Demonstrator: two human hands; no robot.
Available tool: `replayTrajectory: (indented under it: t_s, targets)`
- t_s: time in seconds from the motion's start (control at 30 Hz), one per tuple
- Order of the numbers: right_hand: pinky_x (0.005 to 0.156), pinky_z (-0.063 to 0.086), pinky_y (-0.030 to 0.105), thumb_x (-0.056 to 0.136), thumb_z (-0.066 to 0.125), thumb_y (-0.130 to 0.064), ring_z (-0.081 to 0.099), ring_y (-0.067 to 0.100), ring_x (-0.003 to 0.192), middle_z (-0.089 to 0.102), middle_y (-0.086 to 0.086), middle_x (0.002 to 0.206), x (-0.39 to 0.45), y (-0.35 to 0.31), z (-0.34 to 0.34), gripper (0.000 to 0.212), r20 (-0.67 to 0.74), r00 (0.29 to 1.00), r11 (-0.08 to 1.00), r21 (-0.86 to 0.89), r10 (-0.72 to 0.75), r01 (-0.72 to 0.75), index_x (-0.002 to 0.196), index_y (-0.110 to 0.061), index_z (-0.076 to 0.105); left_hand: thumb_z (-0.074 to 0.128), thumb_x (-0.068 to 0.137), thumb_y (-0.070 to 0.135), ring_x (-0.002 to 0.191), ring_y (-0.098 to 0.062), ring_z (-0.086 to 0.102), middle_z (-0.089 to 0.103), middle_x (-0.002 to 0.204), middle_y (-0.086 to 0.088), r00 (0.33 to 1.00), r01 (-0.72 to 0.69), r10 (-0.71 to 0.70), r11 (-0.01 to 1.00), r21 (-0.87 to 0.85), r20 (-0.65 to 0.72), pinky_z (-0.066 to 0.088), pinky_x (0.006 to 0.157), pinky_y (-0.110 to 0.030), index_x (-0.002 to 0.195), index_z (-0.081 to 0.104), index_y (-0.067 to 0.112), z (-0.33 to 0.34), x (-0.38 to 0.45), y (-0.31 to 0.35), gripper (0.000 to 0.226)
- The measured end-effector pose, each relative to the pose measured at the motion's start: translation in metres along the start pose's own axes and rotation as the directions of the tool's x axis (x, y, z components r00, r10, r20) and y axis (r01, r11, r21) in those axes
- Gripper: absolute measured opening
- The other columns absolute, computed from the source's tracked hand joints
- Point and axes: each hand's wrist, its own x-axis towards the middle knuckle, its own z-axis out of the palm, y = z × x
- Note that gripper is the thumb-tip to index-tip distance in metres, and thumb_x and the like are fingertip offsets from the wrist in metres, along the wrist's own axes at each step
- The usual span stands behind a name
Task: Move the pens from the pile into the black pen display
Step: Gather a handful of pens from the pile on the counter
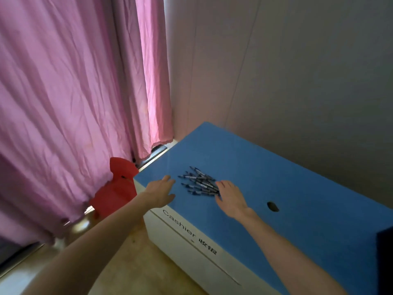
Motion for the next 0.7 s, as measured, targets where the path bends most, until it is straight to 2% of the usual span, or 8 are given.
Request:
replayTrajectory:
  t_s: [0.1,0.2,0.37,0.47,0.57,0.7]
  targets:
    - [0.106,0.041,0.035,0.105,0.049,-0.028,0.046,0.022,0.13,0.053,0.002,0.14,0.041,0.003,0.011,0.043,-0.023,0.999,0.999,0.018,-0.041,0.041,0.145,-0.015,0.047,0.05,0.102,0.041,0.127,-0.025,0.054,0.033,0.158,-0.001,1.0,-0.019,0.018,0.998,-0.064,-0.026,0.05,0.093,-0.04,0.154,0.035,0.018,0.007,0.03,-0.005,0.058]
    - [0.104,0.042,0.035,0.103,0.054,-0.028,0.049,0.021,0.126,0.057,0.0,0.132,0.078,0.005,0.023,0.035,-0.054,0.997,0.995,0.08,-0.055,0.059,0.136,-0.017,0.056,0.049,0.101,0.033,0.123,-0.022,0.056,0.041,0.151,0.003,0.997,-0.043,0.039,0.998,-0.052,-0.071,0.049,0.088,-0.037,0.148,0.043,0.021,0.008,0.058,-0.012,0.049]
    - [0.1,0.045,0.035,0.1,0.061,-0.027,0.053,0.019,0.12,0.062,-0.002,0.123,0.106,0.015,0.051,0.027,-0.086,0.992,0.987,0.128,-0.09,0.1,0.124,-0.017,0.069,0.053,0.1,0.031,0.122,-0.021,0.058,0.043,0.151,0.006,0.998,-0.052,0.05,0.997,-0.05,-0.044,0.048,0.087,-0.037,0.147,0.044,0.024,0.004,0.102,-0.029,0.048]
    - [0.092,0.052,0.038,0.095,0.07,-0.025,0.059,0.018,0.108,0.067,-0.005,0.111,0.114,0.029,0.061,0.017,-0.179,0.98,0.974,0.191,-0.085,0.119,0.109,-0.018,0.076,0.054,0.099,0.031,0.118,-0.021,0.059,0.046,0.148,0.007,0.996,-0.091,0.089,0.993,-0.077,-0.031,0.051,0.084,-0.037,0.145,0.045,0.027,0.007,0.126,-0.035,0.047]
    - [0.091,0.051,0.031,0.094,0.072,-0.025,0.06,0.014,0.103,0.068,-0.007,0.106,0.108,0.043,0.067,0.012,-0.272,0.962,0.951,0.289,-0.031,0.112,0.102,-0.017,0.077,0.052,0.101,0.033,0.111,-0.023,0.062,0.043,0.151,0.006,0.995,-0.098,0.093,0.988,-0.12,-0.044,0.053,0.082,-0.038,0.151,0.039,0.025,0.01,0.14,-0.031,0.052]
    - [0.093,0.042,0.019,0.094,0.073,-0.025,0.057,0.008,0.105,0.067,-0.009,0.108,0.093,0.065,0.068,0.012,-0.272,0.959,0.924,0.381,0.082,0.029,0.102,-0.017,0.077,0.051,0.102,0.037,0.119,-0.025,0.058,0.037,0.156,0.004,0.988,-0.131,0.109,0.968,-0.215,-0.112,0.048,0.091,-0.037,0.157,0.03,0.022,0.014,0.15,-0.025,0.06]
